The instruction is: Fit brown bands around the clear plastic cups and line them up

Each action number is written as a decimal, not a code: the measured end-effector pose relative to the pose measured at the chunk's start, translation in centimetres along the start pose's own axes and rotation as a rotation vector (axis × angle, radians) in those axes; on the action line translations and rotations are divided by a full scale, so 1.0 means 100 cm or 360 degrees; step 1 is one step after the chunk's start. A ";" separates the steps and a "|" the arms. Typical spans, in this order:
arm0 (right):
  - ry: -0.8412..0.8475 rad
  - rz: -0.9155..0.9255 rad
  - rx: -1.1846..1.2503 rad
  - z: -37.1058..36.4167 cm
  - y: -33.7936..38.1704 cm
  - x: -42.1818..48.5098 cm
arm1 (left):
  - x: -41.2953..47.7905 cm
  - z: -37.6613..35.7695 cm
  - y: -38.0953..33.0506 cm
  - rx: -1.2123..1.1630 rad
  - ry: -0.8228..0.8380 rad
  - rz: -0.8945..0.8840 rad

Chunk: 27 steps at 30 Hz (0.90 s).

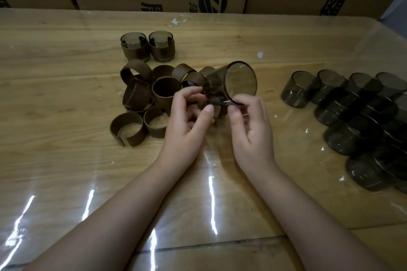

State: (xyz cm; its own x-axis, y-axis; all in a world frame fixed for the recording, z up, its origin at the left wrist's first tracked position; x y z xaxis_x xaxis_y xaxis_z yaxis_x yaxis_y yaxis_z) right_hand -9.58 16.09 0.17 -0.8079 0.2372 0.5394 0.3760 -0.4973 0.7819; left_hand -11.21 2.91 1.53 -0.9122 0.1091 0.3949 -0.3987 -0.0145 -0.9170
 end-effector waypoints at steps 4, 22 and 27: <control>0.0071 -0.0109 0.0379 0.000 -0.003 0.004 | 0.005 -0.001 0.006 -0.0229 0.0075 0.0134; 0.0310 -0.0158 0.0322 0.002 0.000 0.007 | 0.005 0.001 0.007 -0.0313 0.0054 0.0158; 0.0343 -0.0259 0.0292 0.003 -0.002 0.007 | 0.001 0.000 0.004 -0.0255 -0.0004 0.0051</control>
State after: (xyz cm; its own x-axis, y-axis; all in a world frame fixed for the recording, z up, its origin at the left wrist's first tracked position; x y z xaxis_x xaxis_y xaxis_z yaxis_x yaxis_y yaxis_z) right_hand -10.08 16.61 0.48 -0.9344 0.1093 0.3391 0.2935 -0.3037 0.9065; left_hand -11.44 2.87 1.17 -0.9245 0.1089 0.3653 -0.3494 0.1410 -0.9263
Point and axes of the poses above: each hand's wrist, its own x-axis towards the middle knuckle, its own z-axis out of the back of the hand, y = z × x, the point moved 1 cm from there along x, towards the middle knuckle, and after that the axes turned 6 degrees about -z, right-handed, at the moved point
